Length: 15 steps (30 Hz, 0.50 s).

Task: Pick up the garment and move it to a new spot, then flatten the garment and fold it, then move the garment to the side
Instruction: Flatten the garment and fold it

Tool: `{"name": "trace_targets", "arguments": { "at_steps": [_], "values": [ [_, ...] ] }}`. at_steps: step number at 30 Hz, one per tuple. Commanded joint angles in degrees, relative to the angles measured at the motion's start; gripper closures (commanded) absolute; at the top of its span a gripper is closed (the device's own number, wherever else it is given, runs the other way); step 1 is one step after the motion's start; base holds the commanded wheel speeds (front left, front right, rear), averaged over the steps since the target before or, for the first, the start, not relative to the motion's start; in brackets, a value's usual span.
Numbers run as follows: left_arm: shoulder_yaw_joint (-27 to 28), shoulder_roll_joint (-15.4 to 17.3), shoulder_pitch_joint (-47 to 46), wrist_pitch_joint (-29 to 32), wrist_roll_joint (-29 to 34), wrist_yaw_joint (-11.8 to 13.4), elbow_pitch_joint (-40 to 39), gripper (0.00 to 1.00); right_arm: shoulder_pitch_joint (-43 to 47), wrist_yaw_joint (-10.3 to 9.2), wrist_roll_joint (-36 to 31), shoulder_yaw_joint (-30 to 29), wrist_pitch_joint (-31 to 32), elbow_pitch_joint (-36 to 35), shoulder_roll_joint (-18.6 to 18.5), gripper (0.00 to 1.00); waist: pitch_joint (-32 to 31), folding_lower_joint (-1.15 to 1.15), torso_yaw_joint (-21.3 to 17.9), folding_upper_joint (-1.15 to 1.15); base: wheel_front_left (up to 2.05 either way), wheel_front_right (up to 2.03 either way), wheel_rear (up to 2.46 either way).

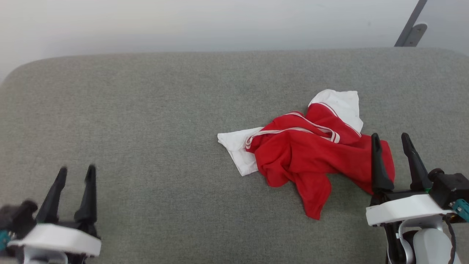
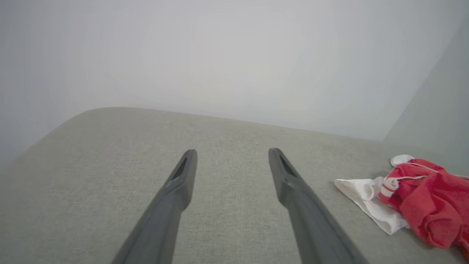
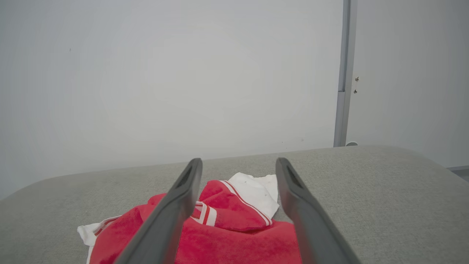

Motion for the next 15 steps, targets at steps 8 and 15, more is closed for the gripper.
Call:
{"name": "trace_targets", "arguments": {
  "at_steps": [8,15],
  "values": [
    [-15.2,15.3,-12.6,0.6,-7.3,0.1,-1.8,0.00,-2.2,-0.03,2.2,1.6,-0.1,-1.1,-0.1,0.00,3.8,0.00,-2.6,0.00,0.00,0.00,0.00],
    [-36.0,25.5,-29.7,14.3,-23.2,0.1,-3.7,0.00,-3.5,-0.03,5.3,3.5,-0.1,-1.2,-0.1,0.00,7.8,0.00,-6.9,0.00,0.00,0.00,0.00]
  ]
}}
